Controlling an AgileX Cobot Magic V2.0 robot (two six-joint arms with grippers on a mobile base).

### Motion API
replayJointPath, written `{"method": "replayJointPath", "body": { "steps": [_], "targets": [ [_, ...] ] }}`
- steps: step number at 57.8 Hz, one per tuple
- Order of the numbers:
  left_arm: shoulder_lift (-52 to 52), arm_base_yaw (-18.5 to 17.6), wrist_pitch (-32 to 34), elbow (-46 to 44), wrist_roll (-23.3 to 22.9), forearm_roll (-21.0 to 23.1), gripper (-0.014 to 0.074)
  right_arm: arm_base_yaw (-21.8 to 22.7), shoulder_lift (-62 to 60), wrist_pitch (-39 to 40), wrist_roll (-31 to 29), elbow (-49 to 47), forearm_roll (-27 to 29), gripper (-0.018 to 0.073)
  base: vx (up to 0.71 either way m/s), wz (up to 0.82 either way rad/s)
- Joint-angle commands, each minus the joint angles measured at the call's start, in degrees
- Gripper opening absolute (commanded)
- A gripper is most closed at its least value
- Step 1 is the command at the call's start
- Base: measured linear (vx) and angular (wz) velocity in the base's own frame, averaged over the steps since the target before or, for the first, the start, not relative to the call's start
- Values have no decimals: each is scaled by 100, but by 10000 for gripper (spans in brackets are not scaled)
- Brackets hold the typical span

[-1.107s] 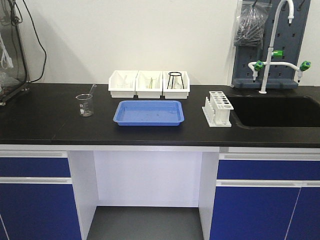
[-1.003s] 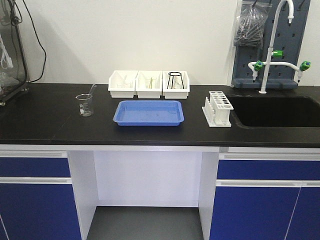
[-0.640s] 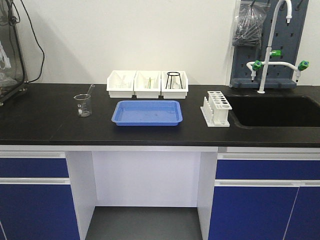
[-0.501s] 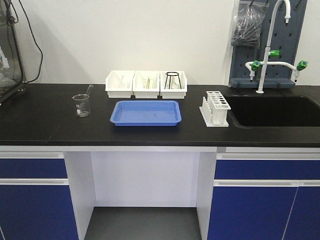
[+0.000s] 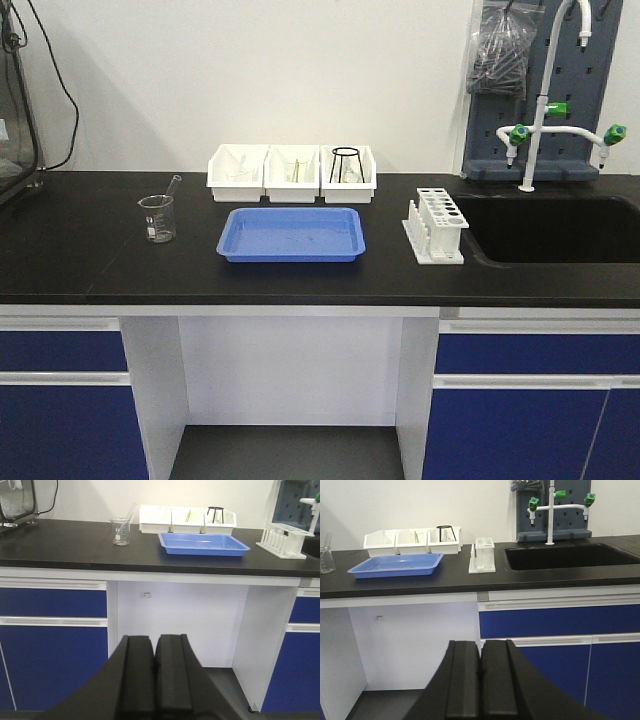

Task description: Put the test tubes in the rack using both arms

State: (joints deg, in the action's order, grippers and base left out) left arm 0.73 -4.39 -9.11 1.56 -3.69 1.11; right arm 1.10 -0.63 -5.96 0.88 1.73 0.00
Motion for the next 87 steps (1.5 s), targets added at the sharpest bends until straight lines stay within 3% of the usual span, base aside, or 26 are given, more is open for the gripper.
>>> {"method": "replayJointPath", "body": {
  "steps": [1,87],
  "targets": [
    [12,-2,482,-146,-32,14,-6,15,-58,442,-3,81,0,-12,17,6],
    [12,-2,481,-146,-32,14,-6,15,-58,446,-8,81,0,-9,31,0]
  ]
}}
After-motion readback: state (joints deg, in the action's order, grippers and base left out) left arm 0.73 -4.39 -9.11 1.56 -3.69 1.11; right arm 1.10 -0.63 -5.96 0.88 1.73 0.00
